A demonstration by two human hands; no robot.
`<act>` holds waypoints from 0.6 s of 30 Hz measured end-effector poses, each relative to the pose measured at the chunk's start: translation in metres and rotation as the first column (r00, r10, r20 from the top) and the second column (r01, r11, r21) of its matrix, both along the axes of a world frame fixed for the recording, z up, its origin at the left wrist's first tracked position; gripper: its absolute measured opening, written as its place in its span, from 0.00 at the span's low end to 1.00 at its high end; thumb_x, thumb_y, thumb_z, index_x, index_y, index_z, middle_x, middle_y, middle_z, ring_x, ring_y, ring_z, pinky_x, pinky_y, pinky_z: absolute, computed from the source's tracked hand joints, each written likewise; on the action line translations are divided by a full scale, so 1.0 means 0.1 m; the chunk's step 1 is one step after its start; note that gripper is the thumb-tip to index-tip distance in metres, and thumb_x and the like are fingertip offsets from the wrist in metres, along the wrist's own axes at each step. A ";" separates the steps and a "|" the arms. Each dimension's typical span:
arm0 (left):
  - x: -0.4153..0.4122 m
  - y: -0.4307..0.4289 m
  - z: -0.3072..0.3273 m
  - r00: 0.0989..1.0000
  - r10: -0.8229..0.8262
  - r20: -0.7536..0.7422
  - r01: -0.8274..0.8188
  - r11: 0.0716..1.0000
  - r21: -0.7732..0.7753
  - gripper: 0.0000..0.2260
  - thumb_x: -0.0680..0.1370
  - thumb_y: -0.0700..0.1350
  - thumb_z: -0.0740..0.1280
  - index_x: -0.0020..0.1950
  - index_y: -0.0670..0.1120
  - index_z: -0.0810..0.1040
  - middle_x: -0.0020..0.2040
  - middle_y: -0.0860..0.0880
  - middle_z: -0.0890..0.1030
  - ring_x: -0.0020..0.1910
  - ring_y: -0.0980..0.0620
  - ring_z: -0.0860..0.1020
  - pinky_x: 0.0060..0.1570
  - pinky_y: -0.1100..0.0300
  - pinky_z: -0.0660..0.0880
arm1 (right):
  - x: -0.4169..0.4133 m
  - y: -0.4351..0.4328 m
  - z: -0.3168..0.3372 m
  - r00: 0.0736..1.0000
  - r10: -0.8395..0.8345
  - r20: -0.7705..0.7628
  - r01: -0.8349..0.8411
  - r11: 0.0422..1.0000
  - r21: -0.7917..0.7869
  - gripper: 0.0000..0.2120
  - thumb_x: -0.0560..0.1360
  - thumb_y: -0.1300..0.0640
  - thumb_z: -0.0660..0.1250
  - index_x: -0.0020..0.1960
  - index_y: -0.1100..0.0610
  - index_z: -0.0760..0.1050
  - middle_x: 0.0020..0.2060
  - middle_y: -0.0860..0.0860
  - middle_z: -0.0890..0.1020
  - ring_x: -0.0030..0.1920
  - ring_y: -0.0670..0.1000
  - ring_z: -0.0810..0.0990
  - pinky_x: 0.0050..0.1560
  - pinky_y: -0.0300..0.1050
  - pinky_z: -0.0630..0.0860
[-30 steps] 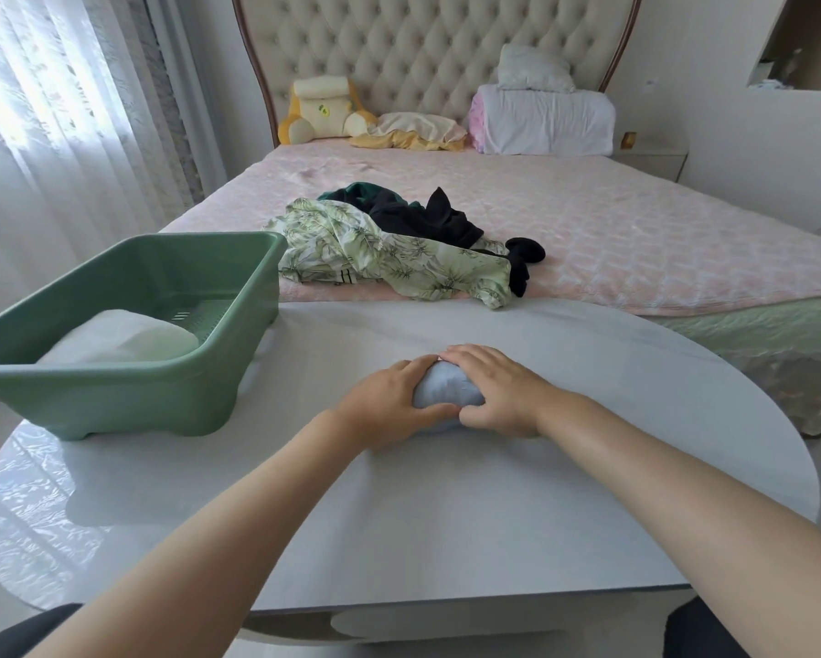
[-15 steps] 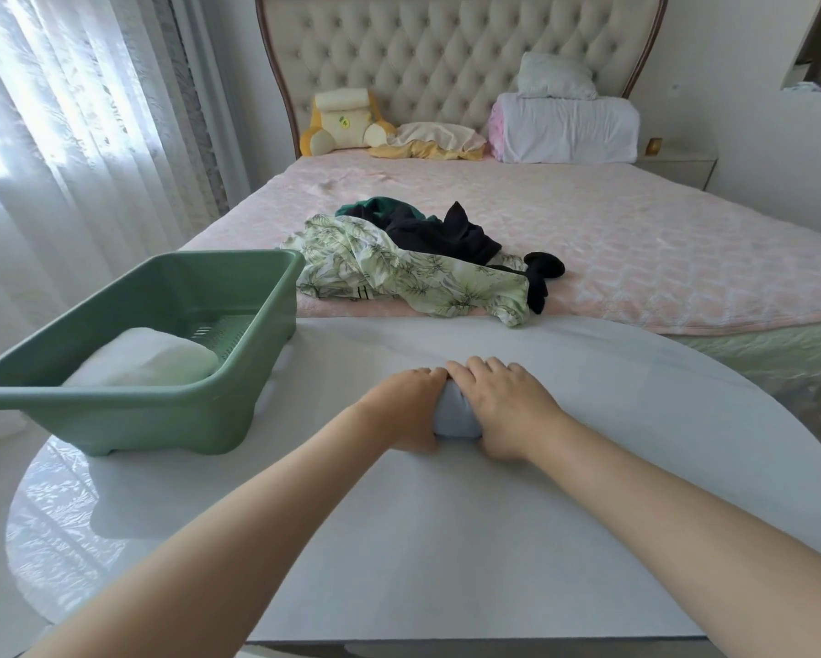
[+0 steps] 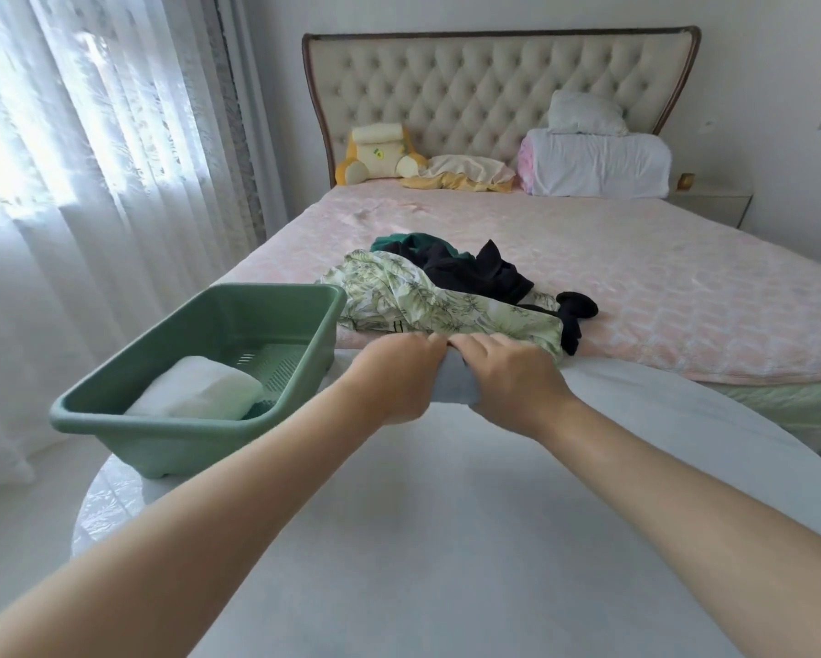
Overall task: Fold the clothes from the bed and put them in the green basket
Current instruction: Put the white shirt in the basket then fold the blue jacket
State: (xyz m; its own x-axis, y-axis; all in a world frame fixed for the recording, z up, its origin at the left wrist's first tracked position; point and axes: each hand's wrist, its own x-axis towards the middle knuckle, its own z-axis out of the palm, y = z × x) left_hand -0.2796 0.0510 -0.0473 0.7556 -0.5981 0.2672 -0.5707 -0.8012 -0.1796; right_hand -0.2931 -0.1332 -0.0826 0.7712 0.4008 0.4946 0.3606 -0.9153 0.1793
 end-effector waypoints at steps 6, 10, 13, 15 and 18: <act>0.15 0.93 0.57 0.979 0.119 0.166 -0.088 0.979 -0.181 0.16 0.70 0.40 0.67 0.58 0.44 0.74 0.49 0.46 0.78 0.44 0.43 0.79 0.44 0.52 0.76 | 0.48 0.92 0.71 0.955 0.167 0.247 -0.172 0.985 0.001 0.29 0.65 0.52 0.76 0.64 0.55 0.75 0.48 0.51 0.82 0.43 0.57 0.81 0.33 0.49 0.78; 0.19 1.62 0.61 0.955 0.260 0.141 -0.229 0.952 -0.204 0.14 0.71 0.40 0.68 0.56 0.44 0.74 0.49 0.46 0.79 0.45 0.42 0.80 0.43 0.53 0.75 | 0.70 1.71 0.75 0.957 0.231 0.176 -0.232 0.973 -0.016 0.27 0.66 0.60 0.73 0.64 0.56 0.74 0.46 0.53 0.81 0.43 0.59 0.80 0.35 0.53 0.79; 0.18 2.00 0.56 0.919 0.375 0.124 -0.352 0.920 -0.171 0.16 0.75 0.41 0.66 0.63 0.43 0.73 0.56 0.46 0.78 0.53 0.44 0.79 0.48 0.57 0.70 | 0.76 2.23 0.72 0.954 0.254 0.157 -0.257 0.966 -0.001 0.27 0.66 0.64 0.72 0.65 0.54 0.75 0.48 0.54 0.80 0.45 0.59 0.79 0.39 0.54 0.78; 0.21 2.22 0.47 0.873 0.480 0.085 -0.457 0.866 -0.202 0.18 0.75 0.41 0.65 0.65 0.44 0.72 0.59 0.47 0.78 0.55 0.45 0.79 0.47 0.58 0.70 | 0.77 2.55 0.68 0.983 0.176 0.051 -0.175 0.984 -0.024 0.33 0.69 0.61 0.71 0.72 0.49 0.66 0.61 0.57 0.73 0.58 0.60 0.74 0.51 0.55 0.75; 0.29 2.46 0.33 0.803 0.596 -0.012 -0.579 0.774 -0.255 0.13 0.74 0.40 0.65 0.59 0.44 0.73 0.56 0.45 0.79 0.51 0.43 0.79 0.41 0.58 0.67 | 0.72 2.88 0.64 0.982 -0.053 -0.183 0.064 0.996 0.054 0.41 0.69 0.55 0.72 0.75 0.46 0.53 0.71 0.59 0.56 0.68 0.60 0.61 0.60 0.51 0.68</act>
